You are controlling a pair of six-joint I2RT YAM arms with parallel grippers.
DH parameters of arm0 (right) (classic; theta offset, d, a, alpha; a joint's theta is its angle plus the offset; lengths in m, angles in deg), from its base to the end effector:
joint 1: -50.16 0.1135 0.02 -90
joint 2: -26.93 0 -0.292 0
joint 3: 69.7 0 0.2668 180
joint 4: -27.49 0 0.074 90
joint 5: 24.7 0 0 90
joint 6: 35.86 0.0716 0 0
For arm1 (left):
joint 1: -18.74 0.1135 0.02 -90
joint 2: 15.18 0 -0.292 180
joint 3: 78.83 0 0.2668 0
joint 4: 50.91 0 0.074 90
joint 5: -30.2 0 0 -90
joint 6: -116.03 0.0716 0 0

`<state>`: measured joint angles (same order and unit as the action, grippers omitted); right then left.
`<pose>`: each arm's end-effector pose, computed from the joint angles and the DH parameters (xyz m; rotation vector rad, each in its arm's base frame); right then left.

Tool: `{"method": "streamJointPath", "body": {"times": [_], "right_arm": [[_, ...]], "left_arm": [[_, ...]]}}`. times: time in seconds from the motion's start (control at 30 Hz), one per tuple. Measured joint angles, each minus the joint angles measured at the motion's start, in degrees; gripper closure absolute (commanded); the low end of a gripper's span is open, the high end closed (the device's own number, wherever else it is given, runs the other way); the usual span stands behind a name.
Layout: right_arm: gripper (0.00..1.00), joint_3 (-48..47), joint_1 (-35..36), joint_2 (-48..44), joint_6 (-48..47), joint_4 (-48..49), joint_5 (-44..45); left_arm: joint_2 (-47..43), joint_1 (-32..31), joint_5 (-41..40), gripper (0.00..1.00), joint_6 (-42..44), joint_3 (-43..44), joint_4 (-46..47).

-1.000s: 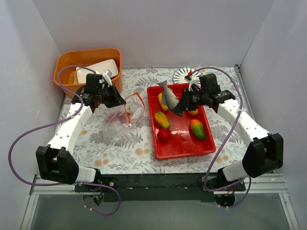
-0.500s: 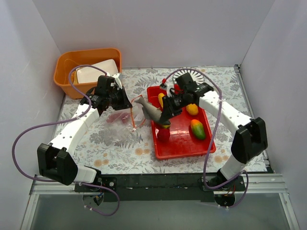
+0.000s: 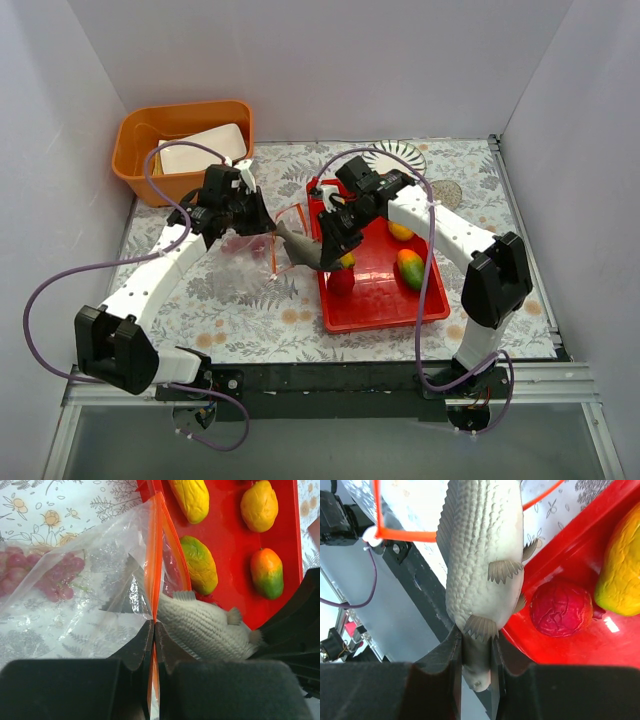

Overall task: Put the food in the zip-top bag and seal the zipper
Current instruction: Place the fake fish in the zipper food storage bag.

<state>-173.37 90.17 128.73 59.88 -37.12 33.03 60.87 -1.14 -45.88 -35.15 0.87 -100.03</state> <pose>0.2879 0.2916 0.2884 -0.9960 2.5748 0.9936 0.2918 -0.1238 0.3116 -0.7801 2.4312 -0.9151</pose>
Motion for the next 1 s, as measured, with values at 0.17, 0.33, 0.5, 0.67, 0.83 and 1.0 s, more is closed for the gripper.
{"method": "streamJointPath", "body": {"times": [0.17,0.33,0.5,0.67,0.83,1.0], "right_arm": [[0.91,-4.4,0.2,1.9,-0.7,-2.5,0.3],[0.89,-6.9,0.3,4.5,-1.5,-3.9,0.1],[0.89,-10.3,0.3,8.4,-1.5,-5.5,-1.1],[0.87,-13.5,1.0,11.4,-0.3,-5.3,-2.8],[0.85,-18.0,2.4,14.3,2.0,-4.6,-4.0],[0.72,-19.2,3.4,15.9,4.9,-2.9,-4.8]], "left_arm": [[-0.8,-1.5,0.4,1.00,1.0,-1.2,0.4],[-2.0,-3.4,0.4,1.00,1.4,-1.6,0.5],[-2.8,-4.3,0.4,1.00,1.3,-1.6,0.6],[-2.8,-5.1,0.4,1.00,1.2,-1.6,0.6],[-2.8,-6.2,0.4,1.00,1.0,-1.6,0.6],[-2.9,-6.6,0.2,1.00,0.7,-1.6,0.7]]}}
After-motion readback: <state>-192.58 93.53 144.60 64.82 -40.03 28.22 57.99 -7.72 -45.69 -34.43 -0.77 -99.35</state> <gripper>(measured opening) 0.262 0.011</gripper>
